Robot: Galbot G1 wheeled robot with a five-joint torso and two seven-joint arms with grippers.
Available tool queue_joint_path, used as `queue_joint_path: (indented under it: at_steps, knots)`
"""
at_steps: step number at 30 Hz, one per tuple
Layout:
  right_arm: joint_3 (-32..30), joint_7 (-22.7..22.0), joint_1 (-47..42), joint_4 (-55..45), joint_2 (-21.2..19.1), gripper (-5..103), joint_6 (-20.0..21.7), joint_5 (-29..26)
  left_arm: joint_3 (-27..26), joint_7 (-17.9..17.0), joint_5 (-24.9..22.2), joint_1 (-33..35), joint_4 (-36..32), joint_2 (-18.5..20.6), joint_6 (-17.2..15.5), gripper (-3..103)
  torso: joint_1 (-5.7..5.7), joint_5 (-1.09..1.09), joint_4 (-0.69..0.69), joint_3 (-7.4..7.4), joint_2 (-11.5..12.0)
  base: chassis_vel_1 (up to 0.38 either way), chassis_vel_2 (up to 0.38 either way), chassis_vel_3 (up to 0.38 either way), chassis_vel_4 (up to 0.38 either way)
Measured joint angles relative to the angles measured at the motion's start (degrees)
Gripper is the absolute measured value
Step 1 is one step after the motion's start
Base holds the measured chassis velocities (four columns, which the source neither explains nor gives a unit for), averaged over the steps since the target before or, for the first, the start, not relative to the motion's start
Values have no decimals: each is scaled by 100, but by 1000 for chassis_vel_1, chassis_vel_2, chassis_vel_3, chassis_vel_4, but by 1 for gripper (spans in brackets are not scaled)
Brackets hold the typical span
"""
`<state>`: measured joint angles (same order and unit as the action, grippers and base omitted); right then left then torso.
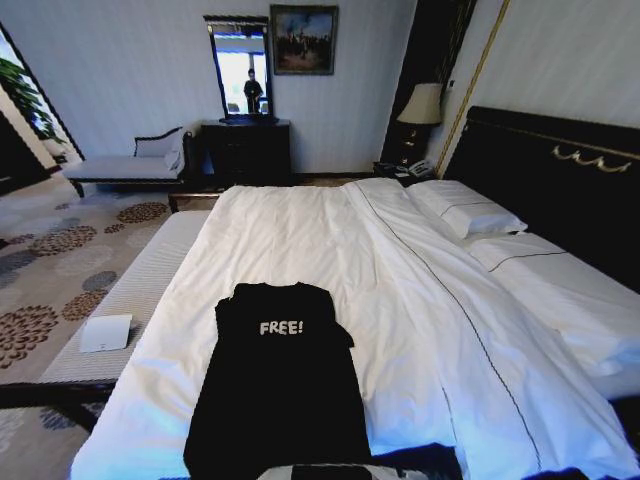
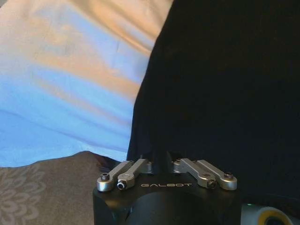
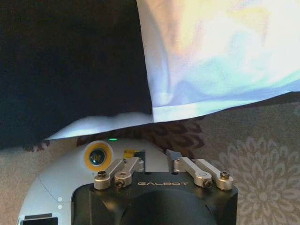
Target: Fold the clothes on the bed.
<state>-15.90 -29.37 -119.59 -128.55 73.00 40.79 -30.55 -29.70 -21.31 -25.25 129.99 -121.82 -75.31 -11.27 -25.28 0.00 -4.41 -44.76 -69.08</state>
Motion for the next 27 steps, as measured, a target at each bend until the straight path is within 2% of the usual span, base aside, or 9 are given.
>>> queue_joint_path:
  at_steps: [3,5,8,12,13,18,19,23,27]
  knots:
    - [-23,62,-71,-60,-20,35,64,47,36,-10,49,15,-15,22,-3,34,0,0,0,0,0,0,0,0,0]
    - [-32,76,-89,-81,-22,41,61,74,33,-23,56,18,-29,20,8,34,0,0,0,0,0,0,0,0,0]
    - [-59,171,-113,-114,-23,51,-131,251,-1,-32,98,26,-81,17,103,46,0,0,0,0,-1,0,0,0,0]
    - [-195,790,-38,-171,-12,68,-1207,1274,-81,87,551,-16,-279,17,650,68,0,0,-1,0,0,0,0,0,0]
    - [-195,790,-38,-171,-12,68,-1207,1274,-81,87,551,-16,-279,17,650,68,0,0,-1,0,0,0,0,0,0]
    - [-406,1407,419,31,-203,89,-2740,2331,-60,271,661,-227,-333,109,1235,88,0,0,-1,0,0,0,0,0,0]
    - [-406,1407,419,31,-203,89,-2740,2331,-60,271,661,-227,-333,109,1235,88,0,0,-1,0,0,0,0,0,0]
    - [-509,1794,1097,485,-555,99,-3696,2791,-48,393,664,-423,-219,233,1562,99,0,0,0,0,0,0,0,0,0]
    - [-393,2000,1748,919,-890,100,-4026,2872,-17,415,669,-566,-103,302,1610,100,0,-1,-1,0,0,0,0,0,0]
